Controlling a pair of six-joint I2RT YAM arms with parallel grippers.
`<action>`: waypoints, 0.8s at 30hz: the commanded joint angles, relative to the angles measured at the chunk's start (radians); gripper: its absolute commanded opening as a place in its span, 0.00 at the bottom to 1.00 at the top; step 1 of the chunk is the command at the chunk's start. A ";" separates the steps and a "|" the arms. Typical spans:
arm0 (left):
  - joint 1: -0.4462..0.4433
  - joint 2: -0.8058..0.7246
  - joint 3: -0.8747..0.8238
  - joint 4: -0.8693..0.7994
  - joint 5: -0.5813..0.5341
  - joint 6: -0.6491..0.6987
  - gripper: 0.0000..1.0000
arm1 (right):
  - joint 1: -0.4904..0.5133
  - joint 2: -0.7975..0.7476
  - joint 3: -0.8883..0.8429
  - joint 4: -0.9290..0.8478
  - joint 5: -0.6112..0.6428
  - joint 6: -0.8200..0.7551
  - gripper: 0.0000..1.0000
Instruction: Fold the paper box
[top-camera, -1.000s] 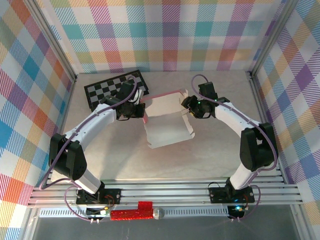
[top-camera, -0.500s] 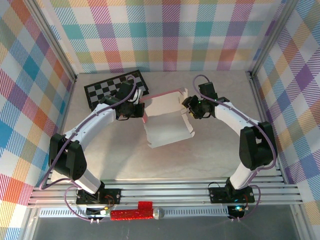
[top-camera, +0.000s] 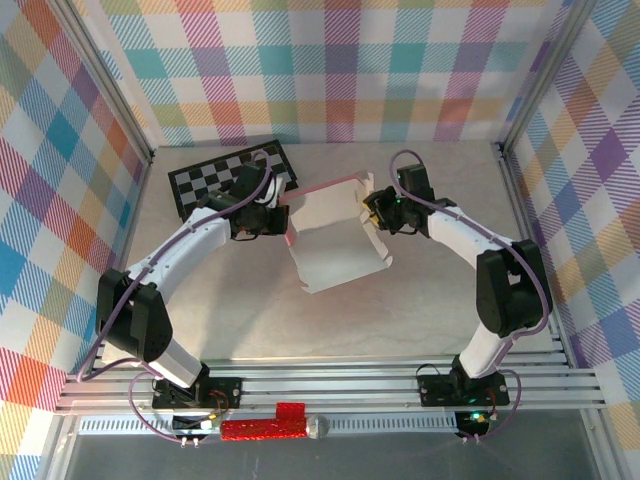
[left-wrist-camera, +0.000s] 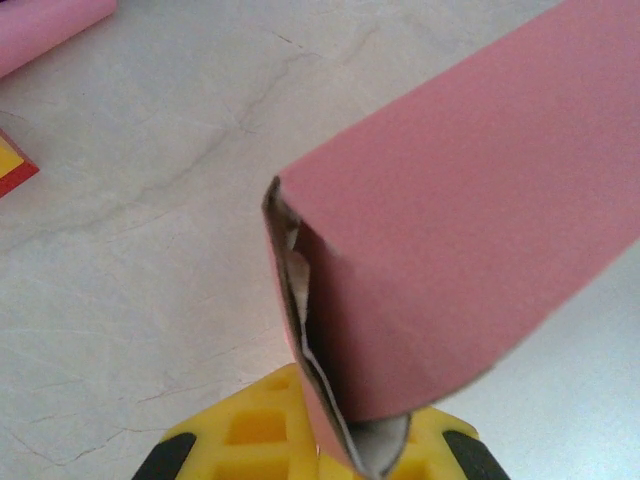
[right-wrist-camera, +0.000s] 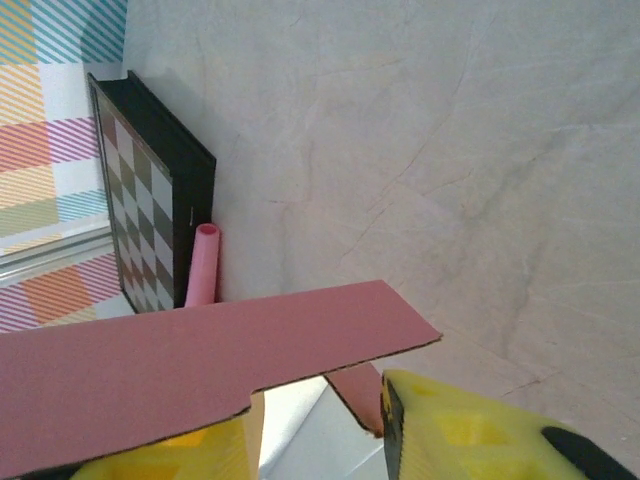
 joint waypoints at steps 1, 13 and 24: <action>0.014 -0.036 -0.005 -0.006 0.018 -0.007 0.00 | -0.005 0.006 -0.020 0.069 -0.047 0.084 0.34; 0.014 -0.022 -0.011 0.029 0.022 -0.038 0.00 | 0.025 -0.040 -0.045 0.108 -0.096 0.121 0.21; 0.033 -0.007 0.017 0.029 0.049 -0.049 0.00 | -0.005 -0.081 0.170 -0.163 -0.264 -0.327 0.42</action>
